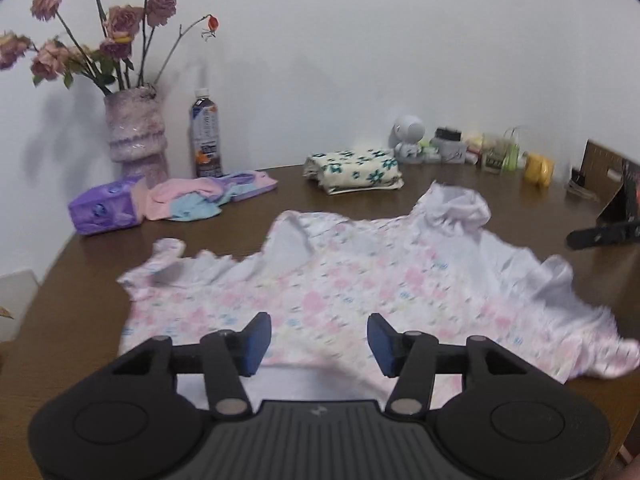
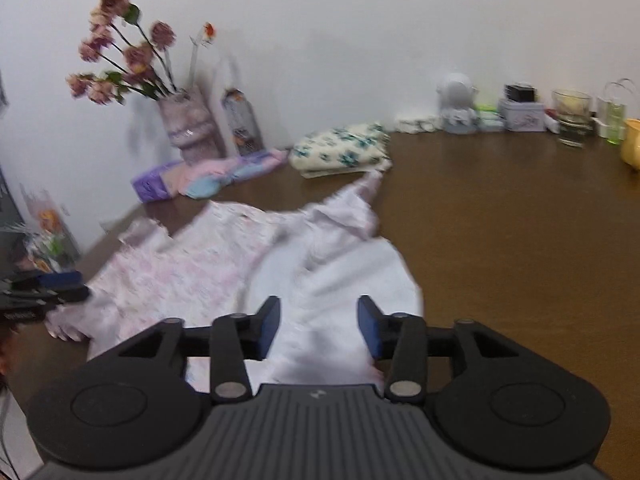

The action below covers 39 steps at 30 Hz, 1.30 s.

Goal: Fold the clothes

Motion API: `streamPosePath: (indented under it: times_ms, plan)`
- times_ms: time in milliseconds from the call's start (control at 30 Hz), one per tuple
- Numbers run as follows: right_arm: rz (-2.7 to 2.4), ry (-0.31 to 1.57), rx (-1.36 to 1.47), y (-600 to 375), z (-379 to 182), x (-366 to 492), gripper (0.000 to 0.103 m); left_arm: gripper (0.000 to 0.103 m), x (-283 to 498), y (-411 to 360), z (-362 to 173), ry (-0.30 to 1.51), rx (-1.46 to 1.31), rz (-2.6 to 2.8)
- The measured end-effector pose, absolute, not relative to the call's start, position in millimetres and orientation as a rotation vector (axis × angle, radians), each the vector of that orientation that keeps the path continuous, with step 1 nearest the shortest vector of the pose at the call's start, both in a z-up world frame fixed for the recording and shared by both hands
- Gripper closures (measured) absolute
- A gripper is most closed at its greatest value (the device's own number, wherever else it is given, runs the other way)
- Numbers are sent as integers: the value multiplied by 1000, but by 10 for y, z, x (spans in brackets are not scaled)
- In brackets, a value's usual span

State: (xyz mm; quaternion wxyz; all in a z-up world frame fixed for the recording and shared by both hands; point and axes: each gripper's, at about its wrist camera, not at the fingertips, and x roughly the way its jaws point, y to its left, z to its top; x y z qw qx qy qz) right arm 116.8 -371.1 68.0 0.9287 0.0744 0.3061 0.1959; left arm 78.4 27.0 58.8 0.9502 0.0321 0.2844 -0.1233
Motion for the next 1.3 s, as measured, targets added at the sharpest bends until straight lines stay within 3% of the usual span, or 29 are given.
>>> streamPosePath:
  times_ms: [100, 433, 867, 1300]
  plan:
    - [429, 621, 125, -3540, 593, 1235, 46, 30, 839, 163, 504, 581, 15, -269]
    - [395, 584, 72, -3369, 245, 1065, 23, 18, 688, 122, 209, 573, -178, -240]
    - [405, 561, 88, -3332, 48, 871, 9, 14, 459, 93, -30, 560, -212, -202]
    - [397, 560, 95, -3351, 22, 797, 8, 13, 434, 109, -57, 544, -232, -187]
